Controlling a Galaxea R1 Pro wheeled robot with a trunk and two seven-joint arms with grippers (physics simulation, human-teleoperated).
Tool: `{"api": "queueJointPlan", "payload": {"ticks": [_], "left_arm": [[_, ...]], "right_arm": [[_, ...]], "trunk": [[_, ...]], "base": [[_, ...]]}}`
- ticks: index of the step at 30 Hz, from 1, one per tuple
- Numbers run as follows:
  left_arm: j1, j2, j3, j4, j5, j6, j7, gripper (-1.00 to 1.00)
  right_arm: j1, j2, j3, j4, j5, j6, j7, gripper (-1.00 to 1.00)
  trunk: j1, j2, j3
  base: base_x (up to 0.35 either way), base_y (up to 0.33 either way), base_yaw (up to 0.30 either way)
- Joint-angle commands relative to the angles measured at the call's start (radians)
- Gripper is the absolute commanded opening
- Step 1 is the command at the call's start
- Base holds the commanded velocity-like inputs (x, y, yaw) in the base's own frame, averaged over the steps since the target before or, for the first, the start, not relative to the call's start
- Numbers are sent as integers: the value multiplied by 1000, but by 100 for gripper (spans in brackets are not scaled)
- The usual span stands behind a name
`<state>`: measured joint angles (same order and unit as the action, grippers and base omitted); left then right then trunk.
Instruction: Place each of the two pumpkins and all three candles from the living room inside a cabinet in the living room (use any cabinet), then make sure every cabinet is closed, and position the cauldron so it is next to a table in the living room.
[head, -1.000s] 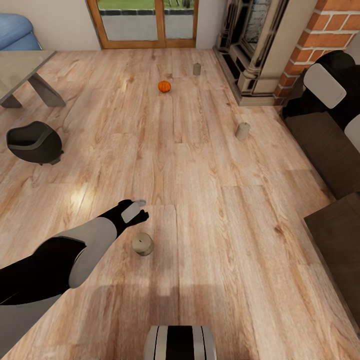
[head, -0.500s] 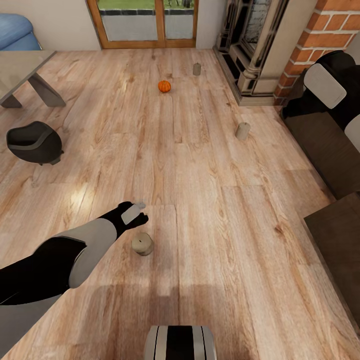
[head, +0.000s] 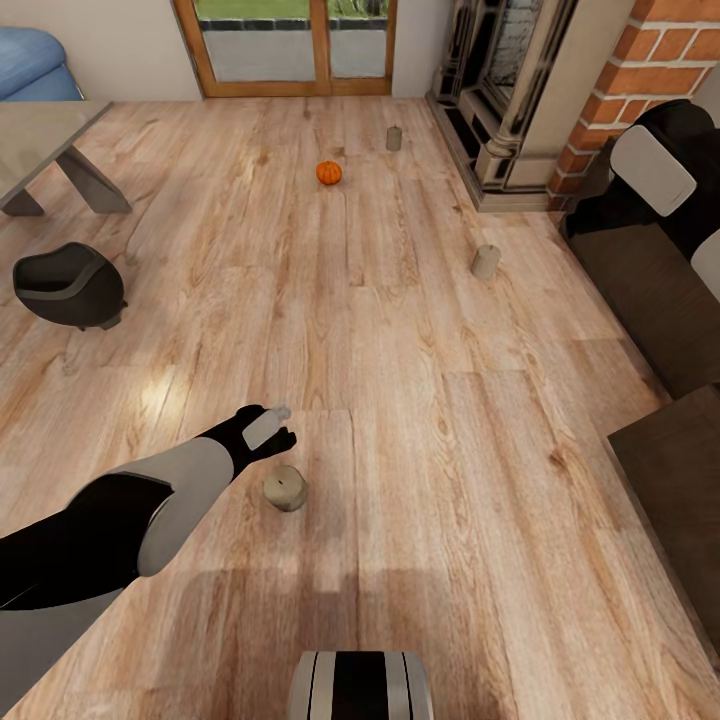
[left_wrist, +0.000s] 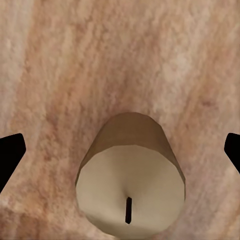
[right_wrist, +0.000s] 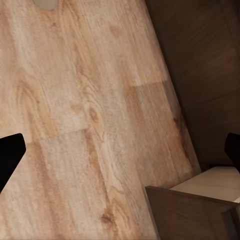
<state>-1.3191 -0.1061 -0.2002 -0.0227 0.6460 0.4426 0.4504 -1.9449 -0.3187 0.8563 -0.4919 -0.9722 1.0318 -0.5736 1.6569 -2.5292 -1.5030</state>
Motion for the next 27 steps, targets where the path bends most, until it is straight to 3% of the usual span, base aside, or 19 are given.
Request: {"api": "queueJointPlan", "payload": {"ticks": [1,15,27], "left_arm": [[0,-1,-8,-2,9,5,5,100],[0,-6,-8,-2,9,4,4,100],[1,-34,-8,-1,9,4,5,100]], "right_arm": [[-1,-1,8,-2,-11,3,-8,100],[-2,-3,10,-2,-11,2,-8,100],[-2,-3,12,-2,-12,2,-7,100]], "trunk": [[0,0,-1],[0,0,-1],[0,0,-1]], "base": [[0,0,0],[0,0,0],[0,0,0]]}}
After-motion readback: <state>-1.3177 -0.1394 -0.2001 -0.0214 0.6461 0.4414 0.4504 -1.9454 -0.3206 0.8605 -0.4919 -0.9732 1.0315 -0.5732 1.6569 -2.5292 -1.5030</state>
